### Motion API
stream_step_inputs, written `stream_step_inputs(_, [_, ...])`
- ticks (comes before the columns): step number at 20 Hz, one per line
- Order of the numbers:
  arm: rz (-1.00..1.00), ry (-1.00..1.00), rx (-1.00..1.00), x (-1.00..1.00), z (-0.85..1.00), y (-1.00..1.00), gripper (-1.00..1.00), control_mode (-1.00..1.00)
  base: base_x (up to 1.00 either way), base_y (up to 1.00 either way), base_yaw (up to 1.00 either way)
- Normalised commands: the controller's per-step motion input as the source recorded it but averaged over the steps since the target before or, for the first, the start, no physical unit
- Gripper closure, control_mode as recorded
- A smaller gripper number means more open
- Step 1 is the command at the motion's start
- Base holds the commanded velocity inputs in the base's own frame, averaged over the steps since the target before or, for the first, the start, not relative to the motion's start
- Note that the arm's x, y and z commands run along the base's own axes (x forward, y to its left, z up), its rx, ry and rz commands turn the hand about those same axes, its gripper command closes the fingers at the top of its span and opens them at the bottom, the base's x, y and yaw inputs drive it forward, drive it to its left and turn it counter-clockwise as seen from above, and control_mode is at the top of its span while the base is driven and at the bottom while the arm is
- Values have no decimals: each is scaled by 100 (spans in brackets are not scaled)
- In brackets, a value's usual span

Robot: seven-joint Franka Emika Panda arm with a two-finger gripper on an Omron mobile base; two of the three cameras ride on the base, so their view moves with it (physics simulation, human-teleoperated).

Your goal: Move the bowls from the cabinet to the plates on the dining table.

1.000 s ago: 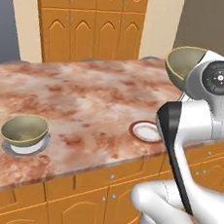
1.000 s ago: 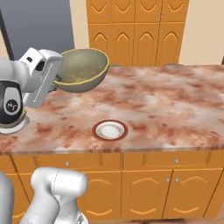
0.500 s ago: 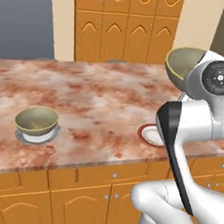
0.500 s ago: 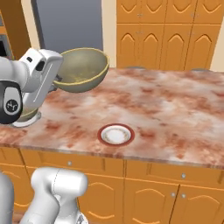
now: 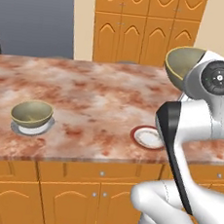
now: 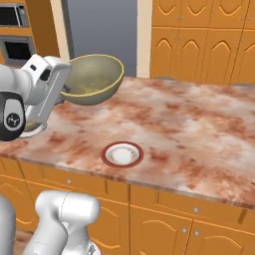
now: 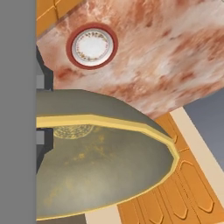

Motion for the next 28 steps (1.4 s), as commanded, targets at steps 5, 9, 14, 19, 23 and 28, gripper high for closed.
stream_step_inputs(5, [0, 0, 0, 0, 0, 0, 100, 100, 25, -56, 26])
stream_step_inputs(9, [0, 0, 0, 0, 0, 0, 100, 100, 51, -47, 22])
stream_step_inputs(14, [0, 0, 0, 0, 0, 0, 100, 100, 51, -30, 19])
stream_step_inputs(19, [0, 0, 0, 0, 0, 0, 100, 100, 7, -2, 12])
stream_step_inputs(23, [0, 0, 0, 0, 0, 0, 100, 100, -4, -5, 11])
stream_step_inputs(28, [0, 0, 0, 0, 0, 0, 100, 100, -31, -7, 15])
